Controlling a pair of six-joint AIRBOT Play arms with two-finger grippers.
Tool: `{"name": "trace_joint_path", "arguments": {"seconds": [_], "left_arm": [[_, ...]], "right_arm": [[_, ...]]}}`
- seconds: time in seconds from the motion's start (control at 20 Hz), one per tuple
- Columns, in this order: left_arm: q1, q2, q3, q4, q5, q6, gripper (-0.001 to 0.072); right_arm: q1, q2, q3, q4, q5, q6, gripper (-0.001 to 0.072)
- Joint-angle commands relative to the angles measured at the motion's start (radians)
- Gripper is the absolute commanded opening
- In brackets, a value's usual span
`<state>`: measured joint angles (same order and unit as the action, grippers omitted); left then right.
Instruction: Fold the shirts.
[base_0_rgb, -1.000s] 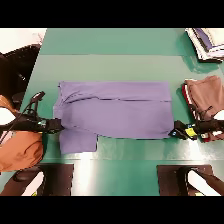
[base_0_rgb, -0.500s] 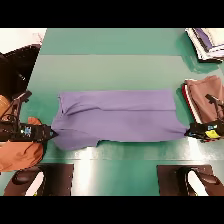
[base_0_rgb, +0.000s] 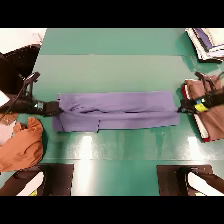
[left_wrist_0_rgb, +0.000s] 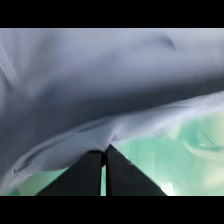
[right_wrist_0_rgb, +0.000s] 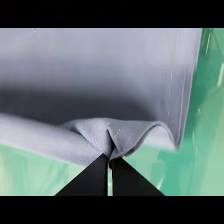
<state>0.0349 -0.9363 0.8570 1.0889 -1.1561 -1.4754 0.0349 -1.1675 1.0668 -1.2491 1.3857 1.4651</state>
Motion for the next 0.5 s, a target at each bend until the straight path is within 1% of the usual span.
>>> {"name": "trace_joint_path", "arguments": {"seconds": [0.0,0.15,0.3,0.35,0.4,0.45], "left_arm": [[0.000,-0.188,0.078,0.010,0.169,0.063,0.0024],[0.000,-0.280,0.136,0.009,0.233,0.063,0.0024],[0.000,-0.307,0.142,0.010,0.273,0.062,0.0026],[0.000,-0.306,0.143,0.010,0.279,0.062,0.0053],[0.000,-0.305,0.143,0.007,0.284,0.062,0.0329],[0.000,-0.305,0.145,0.003,0.282,0.061,0.0647]], "right_arm": [[0.011,-0.190,0.158,0.003,-0.039,0.000,0.0016],[0.011,-0.293,0.263,0.047,-0.040,-0.001,0.0016],[0.011,-0.393,0.363,0.092,-0.040,-0.001,0.0019],[0.010,-0.418,0.387,0.111,-0.040,-0.014,0.0051],[0.004,-0.442,0.413,0.146,-0.040,-0.031,0.0251],[-0.007,-0.460,0.435,0.188,-0.029,-0.037,0.0383]]}}
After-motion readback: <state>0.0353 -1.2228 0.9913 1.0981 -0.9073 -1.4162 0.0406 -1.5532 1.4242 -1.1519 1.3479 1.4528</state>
